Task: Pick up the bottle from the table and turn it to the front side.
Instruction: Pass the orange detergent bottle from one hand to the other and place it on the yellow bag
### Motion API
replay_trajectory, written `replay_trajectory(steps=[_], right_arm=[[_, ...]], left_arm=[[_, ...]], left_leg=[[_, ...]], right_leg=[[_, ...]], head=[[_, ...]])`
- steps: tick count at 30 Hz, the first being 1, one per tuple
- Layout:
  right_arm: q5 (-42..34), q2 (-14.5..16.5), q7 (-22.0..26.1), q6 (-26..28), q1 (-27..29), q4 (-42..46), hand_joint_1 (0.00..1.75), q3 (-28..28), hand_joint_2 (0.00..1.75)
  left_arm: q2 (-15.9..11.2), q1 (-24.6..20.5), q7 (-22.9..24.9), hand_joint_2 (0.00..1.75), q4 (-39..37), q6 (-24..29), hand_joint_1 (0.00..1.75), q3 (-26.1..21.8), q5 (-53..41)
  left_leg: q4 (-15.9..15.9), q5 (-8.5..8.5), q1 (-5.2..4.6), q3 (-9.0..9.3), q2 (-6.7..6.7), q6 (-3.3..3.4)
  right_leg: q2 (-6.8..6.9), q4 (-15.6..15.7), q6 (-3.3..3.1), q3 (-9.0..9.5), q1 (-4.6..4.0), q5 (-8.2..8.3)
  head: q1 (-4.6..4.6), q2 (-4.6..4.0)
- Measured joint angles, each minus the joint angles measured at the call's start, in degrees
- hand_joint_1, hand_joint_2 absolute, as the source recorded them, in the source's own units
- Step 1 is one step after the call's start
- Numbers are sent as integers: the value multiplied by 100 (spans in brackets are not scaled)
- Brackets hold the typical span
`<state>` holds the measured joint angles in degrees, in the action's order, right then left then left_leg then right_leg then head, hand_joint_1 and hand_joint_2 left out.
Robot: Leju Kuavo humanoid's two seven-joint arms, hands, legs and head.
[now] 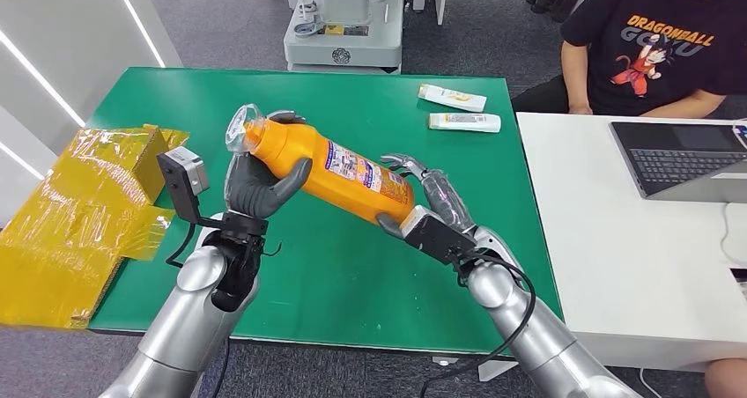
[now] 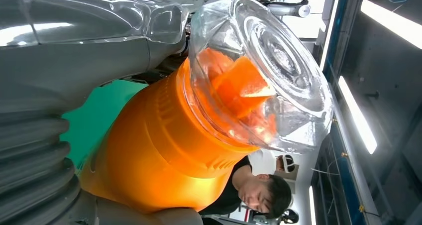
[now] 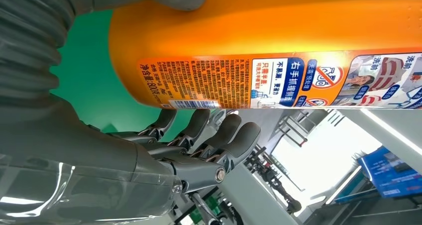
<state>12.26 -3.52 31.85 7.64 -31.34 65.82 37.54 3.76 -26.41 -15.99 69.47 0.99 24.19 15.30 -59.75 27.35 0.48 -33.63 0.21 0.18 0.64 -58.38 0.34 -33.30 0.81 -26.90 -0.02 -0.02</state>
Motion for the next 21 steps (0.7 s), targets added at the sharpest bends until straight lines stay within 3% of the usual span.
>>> replay_trajectory(steps=[9,13,21], right_arm=[[-64,-25,-14,12,21,5,175,-3,175],[-79,-28,-42,23,33,20,0,-11,175],[-96,-28,-130,131,57,145,0,-64,175]], left_arm=[[8,0,3,175,-61,-1,175,-4,45],[8,2,3,175,-74,-2,175,-4,55],[10,33,8,175,-90,-28,175,-4,55]], left_leg=[[0,0,0,0,0,0],[0,0,0,0,0,0],[0,0,0,0,1,0]], right_leg=[[0,0,0,-1,0,0],[0,0,0,0,0,0],[-1,0,0,-1,0,0]], head=[[-1,0],[0,0],[-1,0]])
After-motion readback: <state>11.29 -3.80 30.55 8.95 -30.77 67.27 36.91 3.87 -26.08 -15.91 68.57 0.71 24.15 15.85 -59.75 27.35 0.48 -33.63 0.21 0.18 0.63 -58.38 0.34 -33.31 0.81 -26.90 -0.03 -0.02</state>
